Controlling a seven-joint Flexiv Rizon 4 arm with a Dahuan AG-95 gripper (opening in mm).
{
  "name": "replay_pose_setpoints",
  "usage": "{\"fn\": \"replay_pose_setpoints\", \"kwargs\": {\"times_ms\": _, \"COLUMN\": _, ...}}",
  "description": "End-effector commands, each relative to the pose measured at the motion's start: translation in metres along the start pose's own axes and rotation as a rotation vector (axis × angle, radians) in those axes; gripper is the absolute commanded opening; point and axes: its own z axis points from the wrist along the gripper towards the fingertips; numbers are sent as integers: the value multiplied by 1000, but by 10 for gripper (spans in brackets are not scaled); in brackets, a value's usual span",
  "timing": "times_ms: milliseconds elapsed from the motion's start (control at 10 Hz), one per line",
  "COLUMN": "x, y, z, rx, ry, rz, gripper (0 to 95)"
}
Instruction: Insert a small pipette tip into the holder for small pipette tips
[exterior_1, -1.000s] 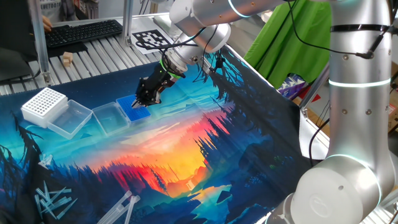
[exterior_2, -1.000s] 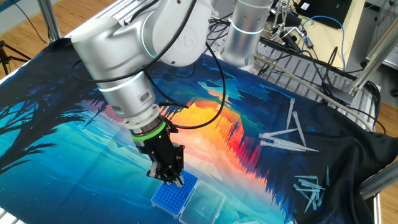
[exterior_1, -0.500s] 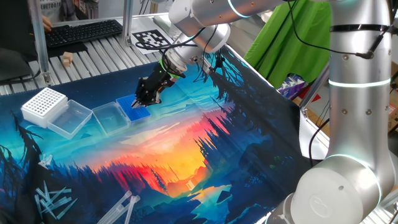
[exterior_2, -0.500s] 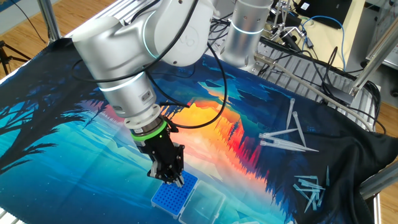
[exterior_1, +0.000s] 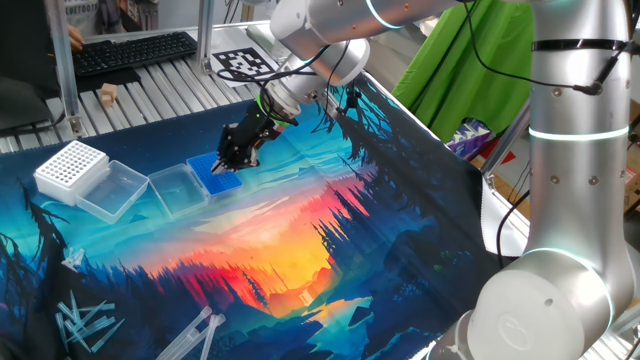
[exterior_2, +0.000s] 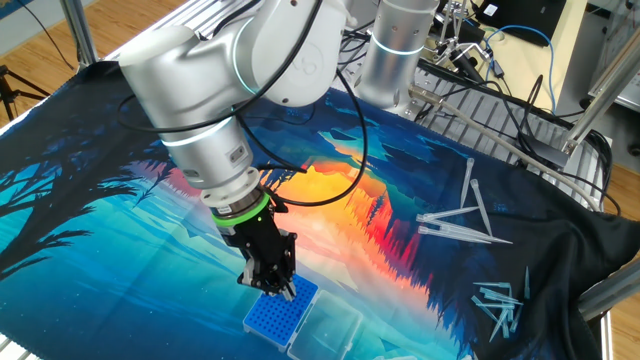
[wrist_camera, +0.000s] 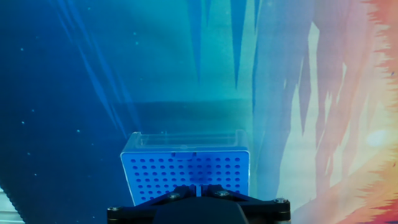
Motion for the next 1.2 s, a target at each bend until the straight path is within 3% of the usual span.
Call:
{"fn": "replay_pose_setpoints", "kwargs": {"times_ms": 100, "x": -1, "y": 0, "z": 0, "rx": -2, "ry": -7, "rz": -8, "gripper": 0}}
{"fn": "replay_pose_setpoints", "kwargs": {"times_ms": 1200, "x": 0, "y": 1, "z": -1, "rx": -1, "ry": -15, "rz": -18, "gripper": 0}}
